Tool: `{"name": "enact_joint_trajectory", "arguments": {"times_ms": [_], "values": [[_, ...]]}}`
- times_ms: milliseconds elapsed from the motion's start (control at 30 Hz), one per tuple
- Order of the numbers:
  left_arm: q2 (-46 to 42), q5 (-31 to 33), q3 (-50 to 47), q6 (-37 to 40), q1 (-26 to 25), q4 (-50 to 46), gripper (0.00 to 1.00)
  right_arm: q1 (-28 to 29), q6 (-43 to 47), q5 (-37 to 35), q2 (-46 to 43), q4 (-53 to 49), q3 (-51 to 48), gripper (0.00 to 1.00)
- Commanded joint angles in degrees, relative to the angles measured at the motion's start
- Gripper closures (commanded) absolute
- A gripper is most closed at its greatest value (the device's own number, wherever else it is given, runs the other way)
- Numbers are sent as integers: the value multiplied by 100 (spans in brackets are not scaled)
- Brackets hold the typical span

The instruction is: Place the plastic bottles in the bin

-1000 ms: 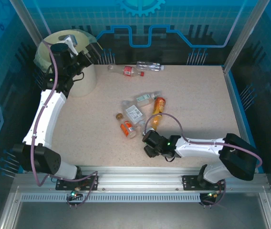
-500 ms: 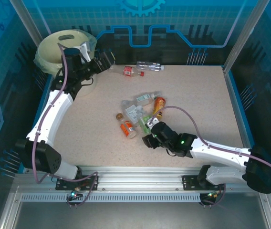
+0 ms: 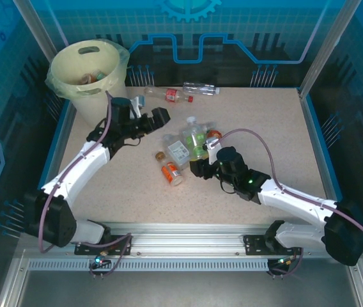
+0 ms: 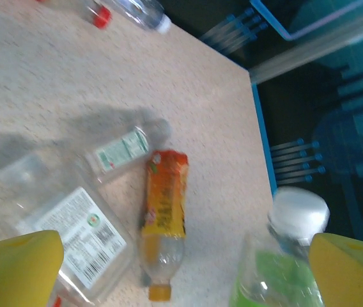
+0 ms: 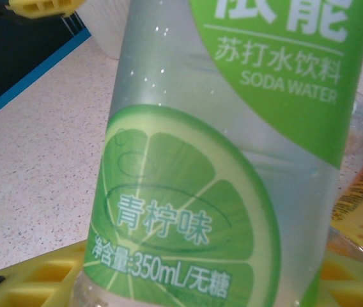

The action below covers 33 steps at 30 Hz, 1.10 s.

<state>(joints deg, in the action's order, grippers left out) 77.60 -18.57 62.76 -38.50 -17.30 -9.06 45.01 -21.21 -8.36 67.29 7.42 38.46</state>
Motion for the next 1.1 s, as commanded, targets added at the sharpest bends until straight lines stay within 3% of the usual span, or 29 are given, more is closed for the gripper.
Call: {"name": "enact_joint_trajectory", "arguments": {"times_ms": [0, 233, 333, 433, 500, 700, 833, 900, 1067], "values": [[-238, -113, -313, -13, -401, 406, 1, -63, 134, 480, 229, 468, 313, 62], [-172, -158, -732, -334, -704, 1255, 1, -58, 147, 957, 694, 620, 692, 62], [-61, -83, -592, -174, -792, 1036, 1, -23, 195, 1072, 795, 604, 781, 61], [136, 467, -268, 212, -940, 229, 11, 6, 352, 1122, 851, 497, 869, 61], [257, 506, -195, 233, -946, 48, 18, 47, 466, 1080, 872, 457, 908, 60], [490, -71, -131, 134, -964, 269, 24, 69, 694, 1088, 976, 293, 1089, 59], [681, -182, 60, 309, -1056, 98, 40, 70, 818, 1218, 1106, 102, 1164, 57], [713, -13, 56, 209, -1056, 94, 45, 74, 829, 1258, 1129, 68, 1164, 53], [730, 266, 39, 9, -1056, 263, 52, 62, 970, 1372, 1138, -376, 1474, 28]]}}
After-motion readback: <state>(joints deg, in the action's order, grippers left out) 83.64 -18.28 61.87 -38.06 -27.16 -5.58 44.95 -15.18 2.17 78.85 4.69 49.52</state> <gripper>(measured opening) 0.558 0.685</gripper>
